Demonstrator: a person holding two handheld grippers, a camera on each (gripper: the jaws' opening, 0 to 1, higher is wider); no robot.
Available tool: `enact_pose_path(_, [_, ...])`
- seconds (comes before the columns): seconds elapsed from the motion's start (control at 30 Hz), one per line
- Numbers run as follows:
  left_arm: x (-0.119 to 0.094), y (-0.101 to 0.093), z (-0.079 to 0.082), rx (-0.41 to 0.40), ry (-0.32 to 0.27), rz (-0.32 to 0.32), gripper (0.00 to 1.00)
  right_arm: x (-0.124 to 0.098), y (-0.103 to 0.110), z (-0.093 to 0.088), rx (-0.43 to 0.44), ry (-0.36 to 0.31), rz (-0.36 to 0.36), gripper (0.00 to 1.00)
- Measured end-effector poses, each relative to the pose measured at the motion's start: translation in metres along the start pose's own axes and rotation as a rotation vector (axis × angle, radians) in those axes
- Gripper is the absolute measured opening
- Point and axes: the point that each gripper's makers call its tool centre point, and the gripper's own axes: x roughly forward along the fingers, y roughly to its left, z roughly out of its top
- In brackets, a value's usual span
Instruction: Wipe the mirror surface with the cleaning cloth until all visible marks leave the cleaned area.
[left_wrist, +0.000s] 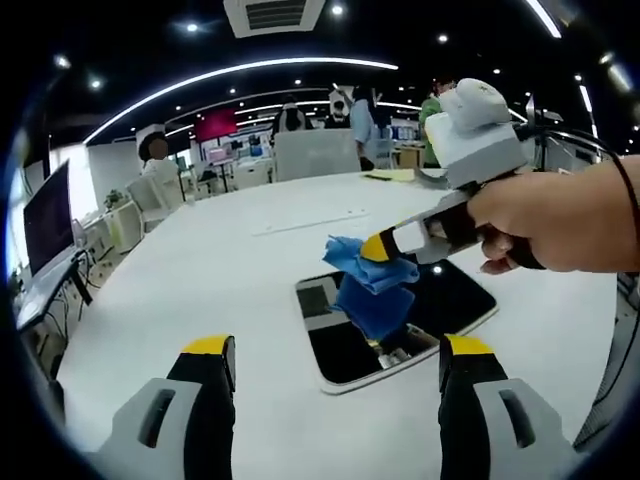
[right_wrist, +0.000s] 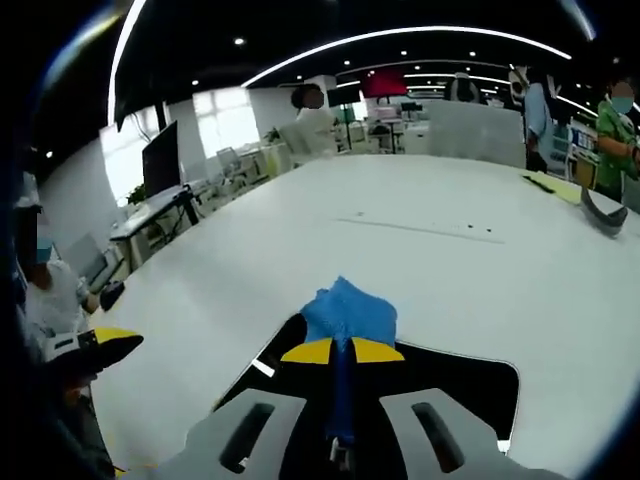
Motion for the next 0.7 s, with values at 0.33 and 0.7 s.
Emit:
enact_pose_path(0.33, [0.0,0.003,-0.002,0.007,0.013,0.021,0.84,0.017,0.013,-0.007,0.116,0.04,0.011,0.01])
enact_pose_path(0.7, [0.001,0.004,-0.007,0.011,0.032,0.027,0.84,0.037,0.02,-0.011,0.227,0.052,0.032,0.01])
